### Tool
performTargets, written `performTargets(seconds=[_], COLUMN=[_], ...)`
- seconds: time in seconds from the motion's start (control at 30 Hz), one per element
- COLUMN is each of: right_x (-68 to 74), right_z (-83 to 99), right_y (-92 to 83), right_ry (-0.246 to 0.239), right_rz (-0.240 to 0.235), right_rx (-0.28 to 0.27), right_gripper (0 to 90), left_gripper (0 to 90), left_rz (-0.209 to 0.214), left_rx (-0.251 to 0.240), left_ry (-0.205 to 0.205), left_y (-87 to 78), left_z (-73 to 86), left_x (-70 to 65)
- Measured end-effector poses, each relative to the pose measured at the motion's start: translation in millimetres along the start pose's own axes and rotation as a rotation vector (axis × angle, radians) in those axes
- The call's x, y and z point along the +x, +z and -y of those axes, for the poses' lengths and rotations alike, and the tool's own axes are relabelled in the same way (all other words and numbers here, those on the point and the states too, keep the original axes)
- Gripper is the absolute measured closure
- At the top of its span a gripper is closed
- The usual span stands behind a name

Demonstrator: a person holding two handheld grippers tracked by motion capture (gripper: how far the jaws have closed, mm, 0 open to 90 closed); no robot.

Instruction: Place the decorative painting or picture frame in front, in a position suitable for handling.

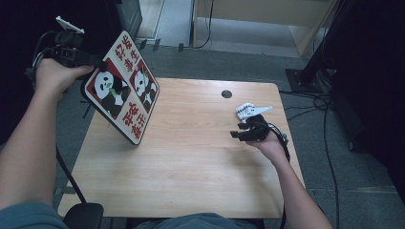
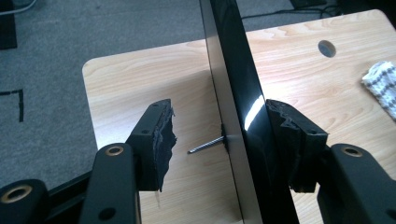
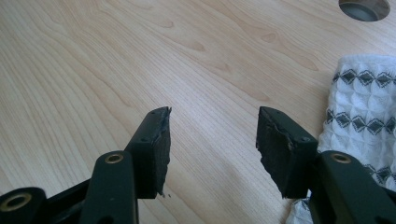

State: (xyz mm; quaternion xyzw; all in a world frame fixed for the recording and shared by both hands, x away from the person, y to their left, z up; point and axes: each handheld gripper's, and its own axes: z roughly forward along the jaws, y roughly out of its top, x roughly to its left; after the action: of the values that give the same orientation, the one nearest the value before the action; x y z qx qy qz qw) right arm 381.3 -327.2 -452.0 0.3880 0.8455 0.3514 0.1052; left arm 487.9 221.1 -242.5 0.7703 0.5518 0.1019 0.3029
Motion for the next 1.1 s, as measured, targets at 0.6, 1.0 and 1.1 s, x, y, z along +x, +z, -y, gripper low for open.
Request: performTargets(seconds=[0.6, 1.0, 1.1], right_x=[0.3, -1.2, -1.7], right_z=[0.7, 0.8, 0.8], right_y=[1.0, 0.3, 0.0], right_ry=[-0.008, -0.004, 0.001], right_rz=[-0.005, -0.005, -0.005], right_rx=[0.006, 0.003, 0.003], right_gripper=[46.0, 46.0, 46.0], left_gripper=[63.4, 77.0, 77.9], left_rz=[0.073, 0.047, 0.046], left_rx=[0.055, 0.111, 0.121], left_ry=[-0.036, -0.026, -0.034], left_y=[21.0, 32.4, 32.2], left_z=[-24.6, -32.5, -33.4], left_x=[4.9, -3.1, -2.9])
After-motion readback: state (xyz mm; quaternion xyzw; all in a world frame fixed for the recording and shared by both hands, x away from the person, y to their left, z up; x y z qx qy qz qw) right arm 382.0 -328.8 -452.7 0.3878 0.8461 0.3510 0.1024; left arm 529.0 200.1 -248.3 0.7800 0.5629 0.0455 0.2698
